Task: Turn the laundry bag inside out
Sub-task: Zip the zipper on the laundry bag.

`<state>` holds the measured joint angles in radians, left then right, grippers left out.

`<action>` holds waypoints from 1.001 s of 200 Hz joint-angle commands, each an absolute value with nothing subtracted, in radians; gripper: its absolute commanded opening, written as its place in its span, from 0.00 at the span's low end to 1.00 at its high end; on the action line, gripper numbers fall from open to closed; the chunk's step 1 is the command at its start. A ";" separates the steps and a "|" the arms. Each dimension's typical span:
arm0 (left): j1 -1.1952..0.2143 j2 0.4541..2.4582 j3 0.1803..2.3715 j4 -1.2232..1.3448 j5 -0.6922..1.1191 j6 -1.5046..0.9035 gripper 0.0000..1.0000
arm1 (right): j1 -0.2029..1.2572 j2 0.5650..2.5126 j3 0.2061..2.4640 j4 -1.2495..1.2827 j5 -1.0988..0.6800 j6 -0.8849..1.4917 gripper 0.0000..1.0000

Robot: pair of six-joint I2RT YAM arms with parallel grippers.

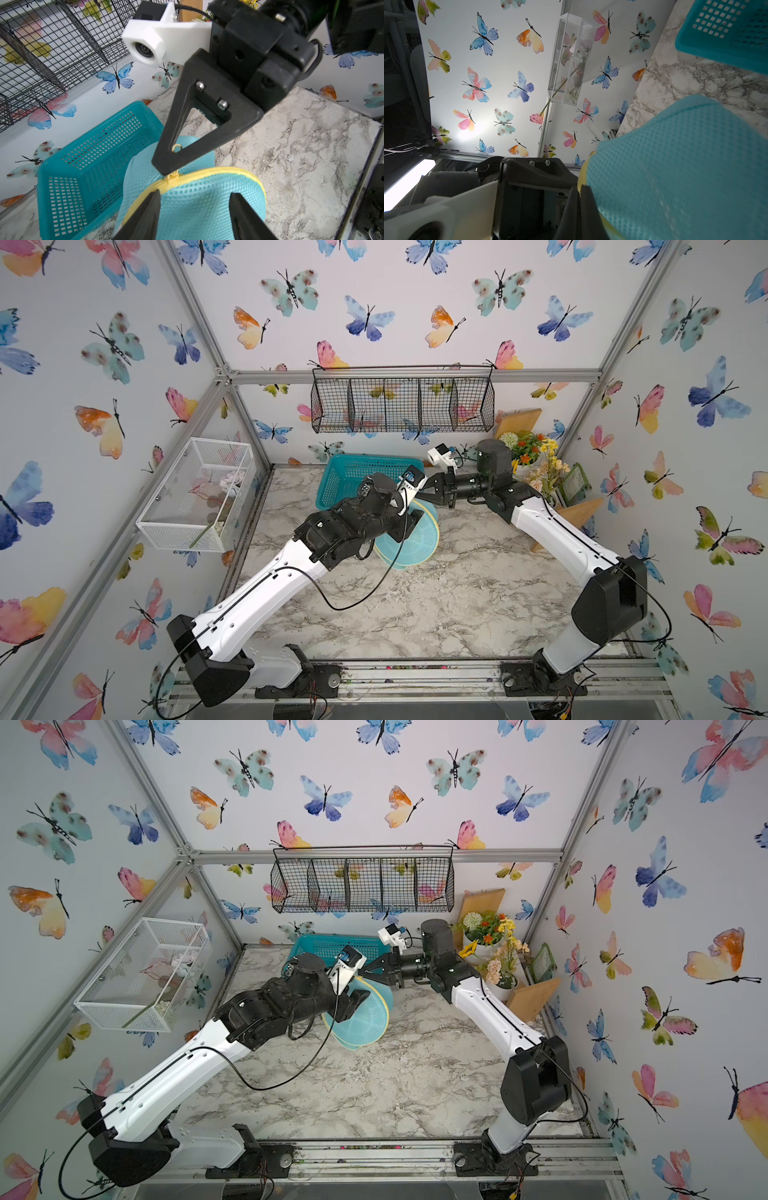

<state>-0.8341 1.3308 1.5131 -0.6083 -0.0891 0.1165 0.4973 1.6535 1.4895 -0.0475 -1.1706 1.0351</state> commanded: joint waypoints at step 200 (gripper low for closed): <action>-0.802 1.301 1.522 -0.660 -0.046 0.091 0.62 | 0.517 1.626 1.546 -0.115 -1.230 0.986 0.02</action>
<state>-0.7940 1.2869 1.5311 -0.6895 -0.1234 0.1314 0.5060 1.6531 1.5181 -0.1158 -1.2022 1.0012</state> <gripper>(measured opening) 0.615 0.039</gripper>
